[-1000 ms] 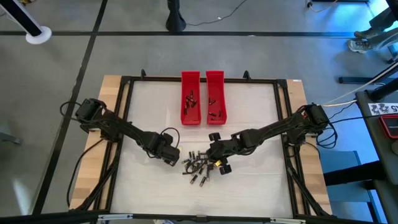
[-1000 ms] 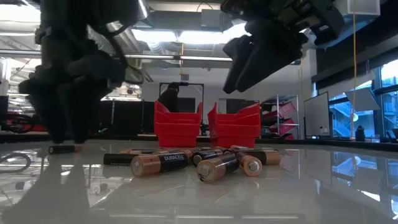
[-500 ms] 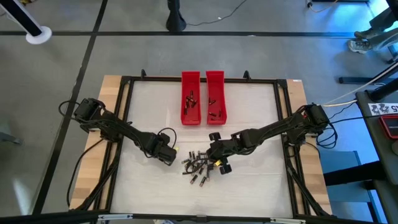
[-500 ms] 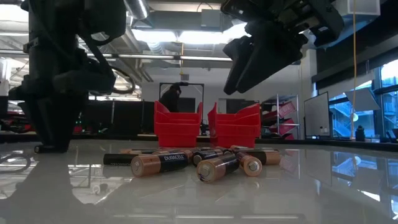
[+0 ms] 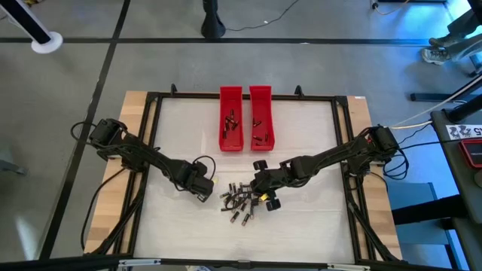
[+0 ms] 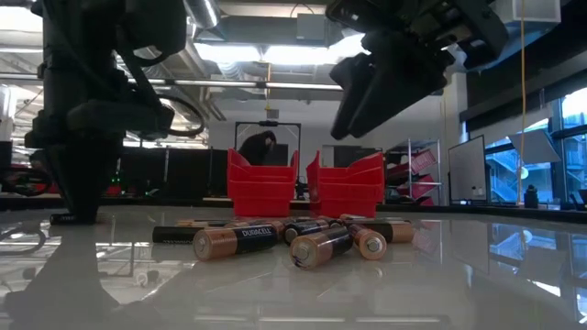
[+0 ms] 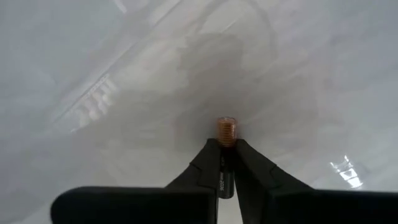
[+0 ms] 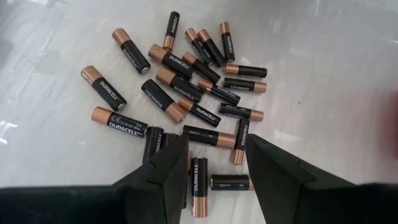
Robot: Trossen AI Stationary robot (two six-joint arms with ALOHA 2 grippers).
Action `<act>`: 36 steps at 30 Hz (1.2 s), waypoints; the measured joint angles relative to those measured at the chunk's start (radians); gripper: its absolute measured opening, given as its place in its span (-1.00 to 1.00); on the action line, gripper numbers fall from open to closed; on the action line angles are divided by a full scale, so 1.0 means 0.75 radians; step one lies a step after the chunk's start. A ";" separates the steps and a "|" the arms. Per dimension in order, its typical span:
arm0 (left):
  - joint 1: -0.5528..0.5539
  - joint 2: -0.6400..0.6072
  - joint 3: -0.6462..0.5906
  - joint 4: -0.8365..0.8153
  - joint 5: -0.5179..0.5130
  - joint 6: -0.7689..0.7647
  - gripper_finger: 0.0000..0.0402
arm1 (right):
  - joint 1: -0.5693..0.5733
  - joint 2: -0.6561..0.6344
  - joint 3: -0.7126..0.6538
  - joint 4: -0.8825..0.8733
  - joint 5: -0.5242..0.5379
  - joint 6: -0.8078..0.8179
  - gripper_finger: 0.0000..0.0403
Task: Sort batteries
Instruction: Put the small black battery into the right red bin
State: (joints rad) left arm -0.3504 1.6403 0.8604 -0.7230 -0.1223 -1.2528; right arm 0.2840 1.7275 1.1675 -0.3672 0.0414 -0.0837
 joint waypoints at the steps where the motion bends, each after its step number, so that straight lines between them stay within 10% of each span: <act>1: 0.004 -0.009 -0.001 0.001 -0.001 0.005 -0.92 | 0.000 0.000 0.000 -0.006 0.000 0.000 -0.19; 21: 0.297 -0.431 -0.002 0.300 -0.242 0.477 -0.90 | 0.001 -0.045 -0.001 -0.282 0.129 0.097 -0.19; 36: 0.821 -0.435 0.014 0.906 0.127 0.953 -0.91 | 0.084 -0.473 -0.265 -0.347 0.580 0.342 -0.19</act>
State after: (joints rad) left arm 0.2651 1.3141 0.8711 -0.0434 -0.0269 -0.5384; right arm 0.3473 1.3730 0.9684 -0.6272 0.4765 0.1725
